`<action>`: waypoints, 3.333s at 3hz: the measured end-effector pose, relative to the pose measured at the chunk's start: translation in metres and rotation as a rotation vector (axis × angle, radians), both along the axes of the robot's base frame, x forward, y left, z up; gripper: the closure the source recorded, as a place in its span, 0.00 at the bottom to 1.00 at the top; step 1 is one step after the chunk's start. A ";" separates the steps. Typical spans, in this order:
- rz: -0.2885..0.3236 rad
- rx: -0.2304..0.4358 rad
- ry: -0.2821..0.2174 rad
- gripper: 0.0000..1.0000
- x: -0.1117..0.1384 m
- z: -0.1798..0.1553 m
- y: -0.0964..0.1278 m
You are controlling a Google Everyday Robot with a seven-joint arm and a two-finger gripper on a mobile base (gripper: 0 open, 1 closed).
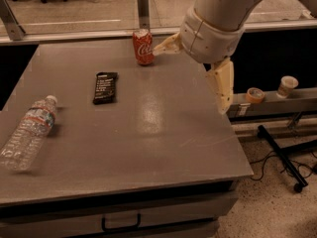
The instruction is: Pick rxbar chocolate
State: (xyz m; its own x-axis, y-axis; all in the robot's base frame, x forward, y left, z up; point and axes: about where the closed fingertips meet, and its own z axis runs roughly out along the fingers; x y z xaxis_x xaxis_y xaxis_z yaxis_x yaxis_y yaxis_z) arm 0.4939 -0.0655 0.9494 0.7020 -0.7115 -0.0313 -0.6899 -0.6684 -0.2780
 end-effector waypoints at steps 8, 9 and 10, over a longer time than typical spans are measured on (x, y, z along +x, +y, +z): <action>0.846 -0.253 -0.165 0.00 0.111 -0.091 0.252; 0.830 -0.266 -0.138 0.00 0.132 -0.101 0.247; 0.802 -0.274 -0.119 0.00 0.152 -0.108 0.236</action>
Offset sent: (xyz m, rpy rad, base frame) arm -0.0160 0.1579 -0.0377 -0.0394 0.1090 1.1123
